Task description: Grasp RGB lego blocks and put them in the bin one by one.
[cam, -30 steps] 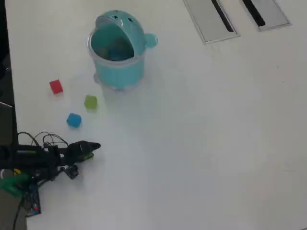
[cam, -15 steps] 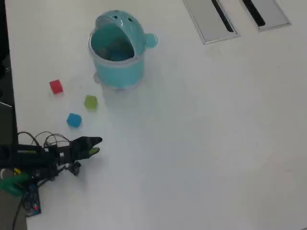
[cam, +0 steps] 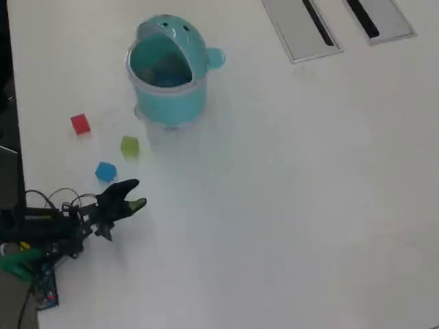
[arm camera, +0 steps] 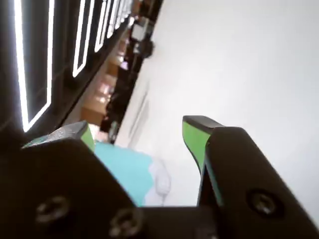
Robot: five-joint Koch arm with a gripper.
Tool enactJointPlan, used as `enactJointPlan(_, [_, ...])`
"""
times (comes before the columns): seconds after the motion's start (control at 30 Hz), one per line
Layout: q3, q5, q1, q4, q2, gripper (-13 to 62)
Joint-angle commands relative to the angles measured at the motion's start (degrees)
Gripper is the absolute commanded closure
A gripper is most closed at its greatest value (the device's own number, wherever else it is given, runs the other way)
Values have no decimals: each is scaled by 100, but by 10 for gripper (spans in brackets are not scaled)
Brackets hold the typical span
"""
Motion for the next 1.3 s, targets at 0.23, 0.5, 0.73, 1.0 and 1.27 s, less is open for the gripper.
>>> enactJointPlan(0.23, [325,-853,-923,-905,360,173])
enactJointPlan(0.5, [185,-2443,-1564,-1178,404,173])
enactJointPlan(0.73, [-211,-3173,-1872,-1336,413,173])
enactJointPlan(1.0, [-703,-3155,-2382,-1371,422,182])
enactJointPlan(1.27, [-782,-3331,-3050,-1652,422,182])
